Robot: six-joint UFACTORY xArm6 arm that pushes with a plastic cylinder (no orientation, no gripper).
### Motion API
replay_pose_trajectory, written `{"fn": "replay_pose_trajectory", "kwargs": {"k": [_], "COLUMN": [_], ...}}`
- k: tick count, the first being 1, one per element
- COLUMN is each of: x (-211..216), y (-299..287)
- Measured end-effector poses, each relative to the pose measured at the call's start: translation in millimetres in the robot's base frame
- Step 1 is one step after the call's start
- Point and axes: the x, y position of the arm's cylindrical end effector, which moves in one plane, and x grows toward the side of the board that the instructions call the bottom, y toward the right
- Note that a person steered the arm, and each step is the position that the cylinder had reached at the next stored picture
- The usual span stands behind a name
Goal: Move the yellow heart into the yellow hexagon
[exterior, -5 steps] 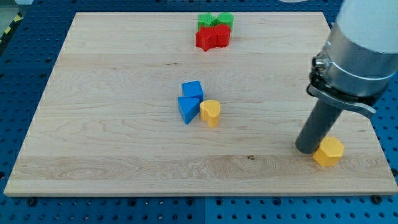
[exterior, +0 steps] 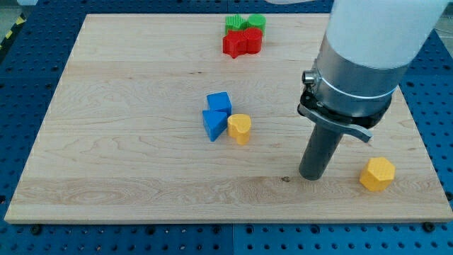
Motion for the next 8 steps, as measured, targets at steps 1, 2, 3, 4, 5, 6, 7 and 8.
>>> {"fn": "replay_pose_trajectory", "kwargs": {"k": [1,2,3,4,5,6,7,8], "x": [-0.4,-10.2,-20.7,-40.9,-60.9,-87.2,-90.8,-90.8], "y": [-17.2,-60.4,-94.5,-117.9,-120.3,-120.3,-112.5,-89.6]}}
